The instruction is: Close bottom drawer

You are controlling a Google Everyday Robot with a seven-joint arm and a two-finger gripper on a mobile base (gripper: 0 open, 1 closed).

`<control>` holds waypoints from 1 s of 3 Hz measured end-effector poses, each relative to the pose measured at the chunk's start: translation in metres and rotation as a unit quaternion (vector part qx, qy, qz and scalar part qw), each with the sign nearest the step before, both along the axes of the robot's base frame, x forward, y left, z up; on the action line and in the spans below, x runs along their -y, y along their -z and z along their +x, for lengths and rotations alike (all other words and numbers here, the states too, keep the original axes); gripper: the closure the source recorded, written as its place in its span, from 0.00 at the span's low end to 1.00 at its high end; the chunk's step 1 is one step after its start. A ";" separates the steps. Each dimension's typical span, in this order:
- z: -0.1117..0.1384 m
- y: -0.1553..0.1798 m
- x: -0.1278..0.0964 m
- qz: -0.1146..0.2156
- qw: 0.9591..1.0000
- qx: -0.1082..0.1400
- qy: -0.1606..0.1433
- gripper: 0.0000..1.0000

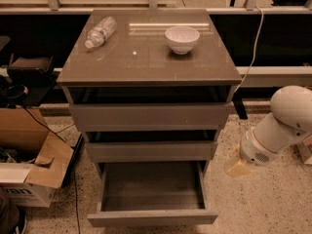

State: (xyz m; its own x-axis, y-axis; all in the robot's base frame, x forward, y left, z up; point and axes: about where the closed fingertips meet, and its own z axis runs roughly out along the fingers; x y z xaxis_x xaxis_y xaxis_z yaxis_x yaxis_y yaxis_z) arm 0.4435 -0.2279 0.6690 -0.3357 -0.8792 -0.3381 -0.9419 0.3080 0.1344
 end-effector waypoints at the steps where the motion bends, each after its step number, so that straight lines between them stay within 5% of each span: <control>1: -0.001 0.003 -0.001 -0.007 1.000 0.002 -0.003 1.00; 3: 0.001 0.040 -0.001 -0.041 0.999 0.032 -0.010 1.00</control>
Offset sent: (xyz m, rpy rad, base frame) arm -0.0058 0.0080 -0.0199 -0.1583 -0.0745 0.0485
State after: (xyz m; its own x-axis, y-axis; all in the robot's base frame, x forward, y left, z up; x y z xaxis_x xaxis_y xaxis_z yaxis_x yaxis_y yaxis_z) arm 0.4447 -0.2269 0.6286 -0.2969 -0.9113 -0.2853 -0.9541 0.2957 0.0483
